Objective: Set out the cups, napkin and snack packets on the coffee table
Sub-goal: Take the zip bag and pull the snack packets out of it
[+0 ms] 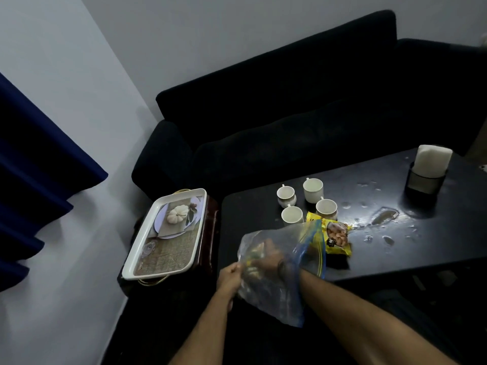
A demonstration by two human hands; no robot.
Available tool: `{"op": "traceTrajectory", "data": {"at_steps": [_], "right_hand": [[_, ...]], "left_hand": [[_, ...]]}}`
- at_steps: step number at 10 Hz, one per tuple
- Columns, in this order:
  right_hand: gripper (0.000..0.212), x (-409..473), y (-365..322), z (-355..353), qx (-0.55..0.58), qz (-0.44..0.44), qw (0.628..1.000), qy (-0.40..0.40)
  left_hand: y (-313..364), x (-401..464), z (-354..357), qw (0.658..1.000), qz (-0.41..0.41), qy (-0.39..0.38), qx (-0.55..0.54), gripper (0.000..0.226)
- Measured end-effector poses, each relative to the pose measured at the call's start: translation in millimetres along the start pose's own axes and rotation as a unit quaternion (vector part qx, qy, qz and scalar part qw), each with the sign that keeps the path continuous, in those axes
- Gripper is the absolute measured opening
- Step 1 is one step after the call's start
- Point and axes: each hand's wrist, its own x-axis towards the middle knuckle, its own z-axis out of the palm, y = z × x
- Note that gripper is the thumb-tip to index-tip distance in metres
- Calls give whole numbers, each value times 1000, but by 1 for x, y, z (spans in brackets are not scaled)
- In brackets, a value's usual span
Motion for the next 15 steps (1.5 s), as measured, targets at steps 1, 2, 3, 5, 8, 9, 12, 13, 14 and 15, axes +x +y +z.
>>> {"op": "traceTrajectory", "data": {"at_steps": [1, 2, 3, 5, 8, 9, 12, 13, 14, 15], "right_hand": [[54, 9, -2, -19, -123, 1, 992, 30], [40, 2, -26, -34, -227, -63, 972, 12], [45, -21, -51, -53, -209, -188, 959, -44], [54, -63, -61, -128, 36, -247, 968, -22], [17, -74, 65, -240, 369, -1, 891, 263], [11, -66, 111, -240, 353, 69, 869, 340], [69, -49, 139, -230, 109, 190, 892, 396], [82, -56, 128, -232, 67, 203, 875, 434], [83, -65, 124, -237, 27, 143, 850, 506], [88, -84, 99, -243, 144, 6, 879, 455]], "left_hand": [[7, 3, -6, 990, -19, 137, 26, 22], [18, 9, -18, 974, -39, 216, 55, 28], [27, 13, -22, 963, -45, 253, 78, 35], [41, 8, -11, 953, -82, 291, 10, 33], [44, -7, 10, 960, -20, 241, -139, 29], [55, -13, 19, 962, 3, 214, -170, 20], [98, -29, 46, 973, 63, 159, -156, 23], [111, -38, 57, 974, 80, 154, -146, 23], [122, -45, 68, 974, 91, 146, -146, 24], [134, -53, 81, 975, 104, 140, -140, 27]]}}
